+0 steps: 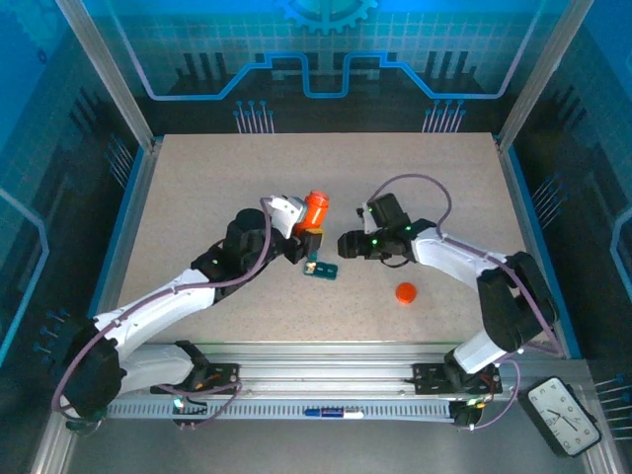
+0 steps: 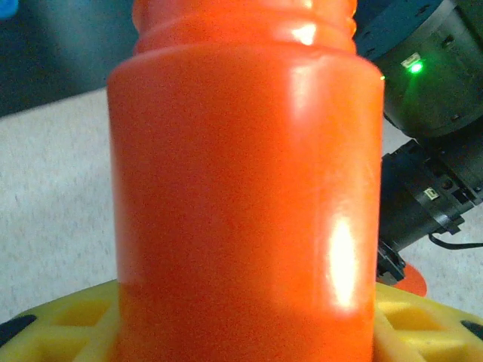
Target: Sort the pills into containers
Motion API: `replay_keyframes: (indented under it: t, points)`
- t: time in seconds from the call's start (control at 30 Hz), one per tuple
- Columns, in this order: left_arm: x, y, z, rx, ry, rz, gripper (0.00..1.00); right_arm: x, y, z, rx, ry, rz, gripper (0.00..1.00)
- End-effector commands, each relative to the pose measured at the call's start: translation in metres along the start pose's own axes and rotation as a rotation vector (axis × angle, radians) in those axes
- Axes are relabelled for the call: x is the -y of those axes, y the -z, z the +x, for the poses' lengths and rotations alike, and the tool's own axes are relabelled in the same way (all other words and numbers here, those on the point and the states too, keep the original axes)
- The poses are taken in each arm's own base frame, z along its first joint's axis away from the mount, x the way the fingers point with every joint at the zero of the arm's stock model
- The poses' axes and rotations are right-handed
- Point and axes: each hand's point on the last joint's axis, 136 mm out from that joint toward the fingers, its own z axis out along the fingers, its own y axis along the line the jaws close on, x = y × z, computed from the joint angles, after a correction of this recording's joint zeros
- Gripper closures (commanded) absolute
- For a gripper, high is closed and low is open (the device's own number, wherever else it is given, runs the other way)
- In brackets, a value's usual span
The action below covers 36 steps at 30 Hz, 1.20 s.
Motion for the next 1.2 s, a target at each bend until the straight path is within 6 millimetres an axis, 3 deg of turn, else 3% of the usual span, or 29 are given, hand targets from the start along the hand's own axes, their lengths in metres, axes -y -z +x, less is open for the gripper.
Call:
replay_keyframes:
  t: [0.0, 0.2, 0.4, 0.6, 0.77, 1.17]
  points:
    - [0.008, -0.002, -0.06, 0.197, -0.086, 0.03, 1.0, 0.013, 0.028, -0.004, 0.01, -0.025, 0.046, 0.29]
    - [0.008, -0.026, -0.09, 0.362, -0.184, 0.046, 1.0, 0.061, 0.052, 0.02, -0.015, -0.057, 0.2, 0.28]
    - [-0.014, -0.068, -0.114, 0.475, -0.195, 0.073, 1.0, 0.105, 0.068, 0.06, -0.091, -0.115, 0.357, 0.26]
    - [-0.043, -0.095, -0.133, 0.644, -0.173, 0.156, 1.0, 0.125, 0.067, 0.089, -0.187, -0.158, 0.444, 0.23]
    - [-0.07, -0.112, -0.125, 0.671, -0.094, 0.18, 1.0, 0.131, 0.059, 0.106, -0.242, -0.179, 0.453, 0.23]
    - [-0.081, -0.133, -0.073, 0.515, -0.153, 0.164, 1.0, 0.131, 0.041, 0.12, -0.314, -0.154, 0.458, 0.23]
